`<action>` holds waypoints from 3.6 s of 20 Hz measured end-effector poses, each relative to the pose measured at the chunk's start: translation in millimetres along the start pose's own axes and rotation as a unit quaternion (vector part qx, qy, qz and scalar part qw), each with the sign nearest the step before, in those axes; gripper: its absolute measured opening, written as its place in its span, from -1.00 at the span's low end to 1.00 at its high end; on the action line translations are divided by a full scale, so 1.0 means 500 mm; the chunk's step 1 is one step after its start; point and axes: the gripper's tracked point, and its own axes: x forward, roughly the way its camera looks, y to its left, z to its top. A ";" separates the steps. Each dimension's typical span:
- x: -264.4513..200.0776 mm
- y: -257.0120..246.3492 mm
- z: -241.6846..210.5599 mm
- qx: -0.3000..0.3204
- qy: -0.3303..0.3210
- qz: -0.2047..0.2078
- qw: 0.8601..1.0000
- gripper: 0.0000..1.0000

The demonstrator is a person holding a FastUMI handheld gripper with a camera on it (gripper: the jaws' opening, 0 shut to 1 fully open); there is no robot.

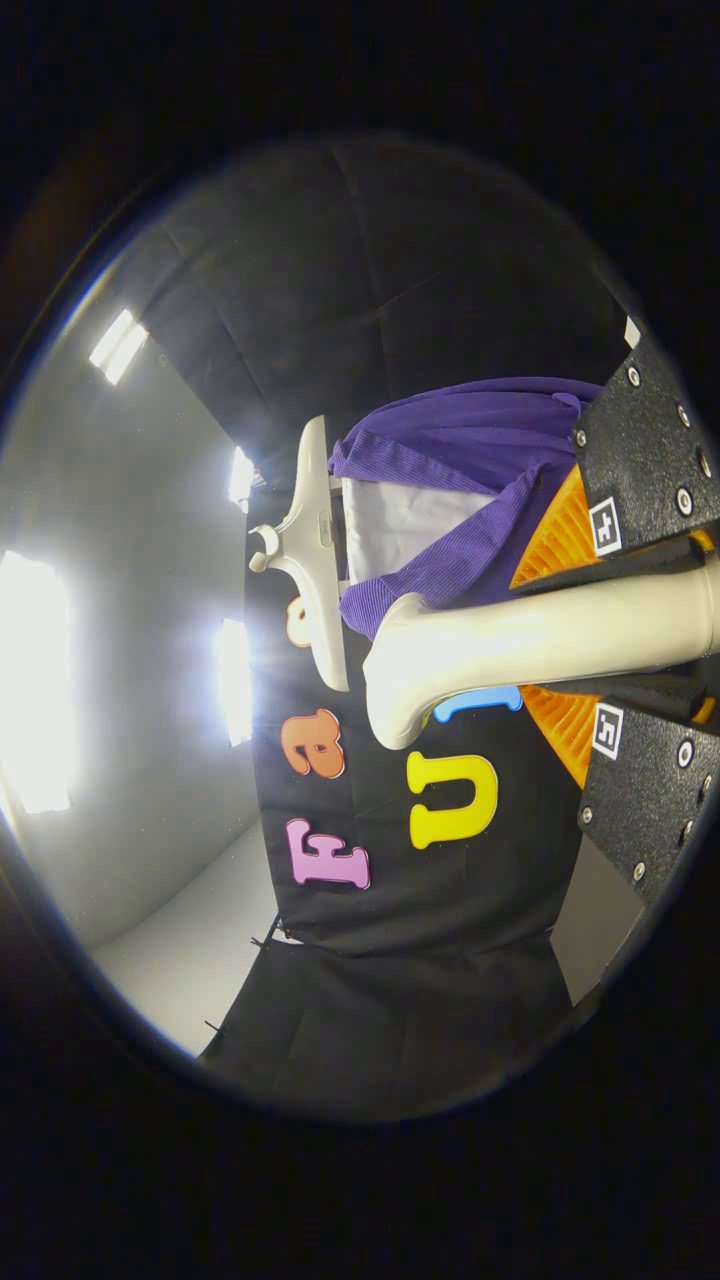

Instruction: Iron the clothes twice with a garment steamer, once on the left side and once on the right side.

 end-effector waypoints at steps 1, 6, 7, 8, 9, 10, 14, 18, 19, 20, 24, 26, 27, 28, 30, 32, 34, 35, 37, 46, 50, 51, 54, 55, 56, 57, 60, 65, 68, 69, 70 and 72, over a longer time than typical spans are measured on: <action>0.015 -0.009 0.001 -0.006 -0.006 -0.013 1.000 -0.23; 0.069 -0.039 -0.007 0.006 -0.022 -0.042 0.999 -0.23; 0.079 -0.042 -0.009 0.008 -0.024 -0.043 0.999 -0.23; 0.087 -0.046 -0.014 0.007 -0.024 -0.043 0.999 -0.22; 0.094 -0.049 -0.019 0.005 -0.022 -0.044 0.999 -0.22; 0.097 -0.050 -0.023 -0.001 -0.025 -0.044 0.999 -0.23; 0.105 -0.053 -0.064 -0.008 -0.014 -0.032 0.999 -0.22; 0.112 -0.065 -0.127 -0.002 0.017 -0.034 0.999 -0.22; 0.112 -0.065 -0.137 -0.001 0.022 -0.034 0.999 -0.22; 0.116 -0.066 -0.152 0.001 0.031 -0.033 0.999 -0.22; 0.081 -0.102 -0.219 0.015 0.057 -0.045 0.997 -0.22; 0.066 -0.105 -0.245 0.019 0.070 -0.045 0.996 -0.22; 0.063 -0.106 -0.260 0.018 0.080 -0.047 0.996 -0.22; 0.064 -0.109 -0.272 0.012 0.089 -0.050 0.995 -0.22; 0.059 -0.106 -0.292 0.009 0.100 -0.048 0.994 -0.22; 0.050 -0.104 -0.313 0.016 0.110 -0.045 0.993 -0.22; 0.041 -0.103 -0.334 0.015 0.116 -0.045 0.992 -0.22; 0.038 -0.102 -0.344 0.015 0.119 -0.045 0.992 -0.22; 0.027 -0.106 -0.369 0.011 0.129 -0.048 0.990 -0.22; -0.023 -0.121 -0.516 -0.005 0.177 -0.052 0.983 -0.22; -0.044 -0.127 -0.559 -0.002 0.189 -0.055 0.981 -0.22; -0.047 -0.127 -0.566 0.001 0.192 -0.054 0.980 -0.22; -0.061 -0.133 -0.594 0.015 0.196 -0.056 0.979 -0.22; -0.065 -0.134 -0.600 0.025 0.197 -0.056 0.979 -0.22; -0.070 -0.135 -0.604 0.037 0.195 -0.055 0.979 -0.22; -0.073 -0.138 -0.608 0.044 0.194 -0.057 0.978 -0.22; -0.086 -0.147 -0.658 0.043 0.217 -0.067 0.973 -0.22; -0.126 -0.148 -0.691 0.064 0.233 -0.064 0.968 -0.21; -0.163 -0.160 -0.708 0.067 0.247 -0.073 0.964 -0.22; -0.176 -0.164 -0.712 0.066 0.253 -0.077 0.962 -0.22; -0.188 -0.172 -0.714 0.066 0.260 -0.081 0.960 -0.22; -0.203 -0.181 -0.704 0.074 0.263 -0.088 0.958 -0.22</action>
